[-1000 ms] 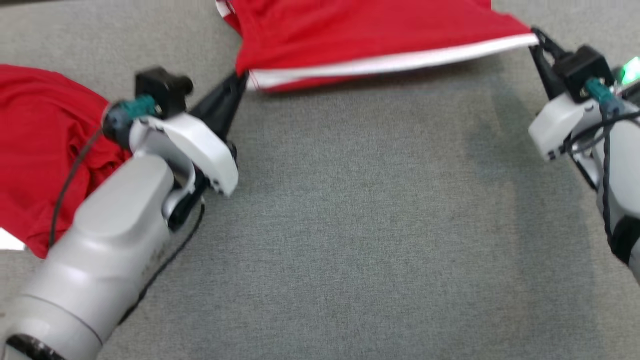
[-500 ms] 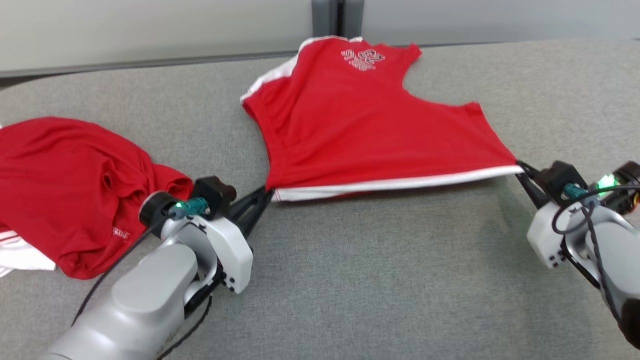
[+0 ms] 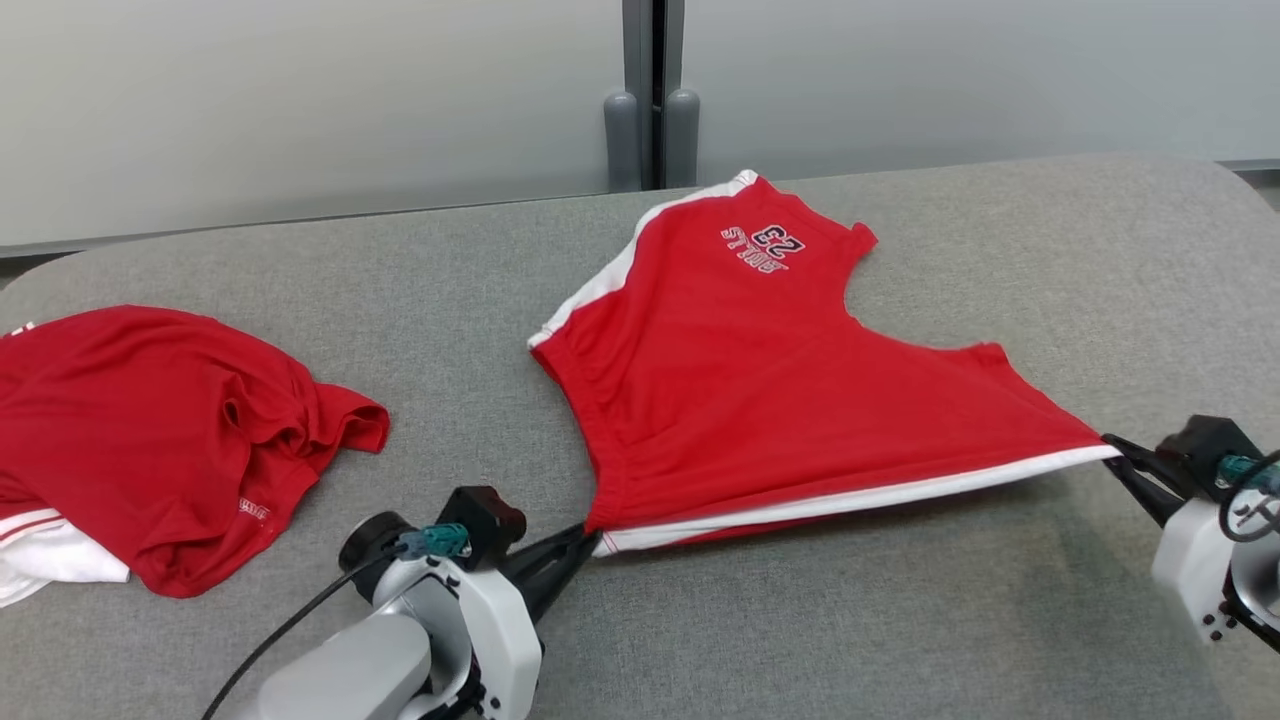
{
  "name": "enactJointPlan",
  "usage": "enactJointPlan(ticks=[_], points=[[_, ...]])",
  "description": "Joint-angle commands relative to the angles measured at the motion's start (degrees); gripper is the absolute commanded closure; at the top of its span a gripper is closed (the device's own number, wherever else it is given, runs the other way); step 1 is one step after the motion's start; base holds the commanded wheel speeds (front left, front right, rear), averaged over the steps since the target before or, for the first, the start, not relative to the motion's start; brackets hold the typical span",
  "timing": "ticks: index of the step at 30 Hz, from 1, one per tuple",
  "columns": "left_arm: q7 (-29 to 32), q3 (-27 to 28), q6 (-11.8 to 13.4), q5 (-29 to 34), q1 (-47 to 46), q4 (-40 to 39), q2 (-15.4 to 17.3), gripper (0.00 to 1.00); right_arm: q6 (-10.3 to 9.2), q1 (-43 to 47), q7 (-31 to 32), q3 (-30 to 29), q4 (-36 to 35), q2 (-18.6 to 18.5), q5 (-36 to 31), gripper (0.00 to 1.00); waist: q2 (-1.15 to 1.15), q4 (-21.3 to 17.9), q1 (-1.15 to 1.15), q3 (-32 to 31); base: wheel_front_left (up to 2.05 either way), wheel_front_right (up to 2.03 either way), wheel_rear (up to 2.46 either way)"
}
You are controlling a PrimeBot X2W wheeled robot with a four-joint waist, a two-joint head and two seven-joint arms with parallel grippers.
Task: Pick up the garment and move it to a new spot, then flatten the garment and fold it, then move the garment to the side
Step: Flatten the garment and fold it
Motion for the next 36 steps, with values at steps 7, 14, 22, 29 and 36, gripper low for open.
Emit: enactJointPlan(ticks=[7, 14, 22, 29, 36], points=[[3.1, -0.78, 0.08, -1.76, 4.85, -6.66, 3.05, 1.0, -0.22, 3.8, 0.99, 2.23, -6.58, -8.9, 4.98, 1.0, 0.0, -0.47, 0.0, -1.93, 0.0, 0.0, 0.0], [5.3, -0.97, 0.08, -3.23, 8.56, -11.84, 4.74, 1.0, -0.23, 6.76, 2.37, 1.82, -12.42, -14.26, 6.42, 1.0, 0.0, -1.18, 0.0, -2.93, 0.0, 0.0, 0.0], [5.63, 0.59, 1.97, -4.0, 8.54, -18.14, 5.81, 1.0, -0.3, 5.29, 5.53, -3.22, -19.06, -18.22, 3.56, 1.0, 0.0, -0.38, 0.0, -1.88, 0.0, 0.0, 0.0], [4.93, 2.78, 4.75, -2.2, 4.55, -19.2, 5.79, 1.0, -0.3, 1.16, 9.22, -7.45, -21.87, -19.74, -1.57, 1.0, 0.0, 2.95, 0.0, 1.38, 0.0, 0.0, 0.0], [4.79, 3.08, 4.21, 0.01, -0.93, -18.03, 2.49, 1.0, -0.28, -5.13, 12.34, -7.72, -23.45, -20.11, -5.17, 1.0, 0.0, 7.36, 0.0, 5.67, 0.0, 0.0, 0.0]])
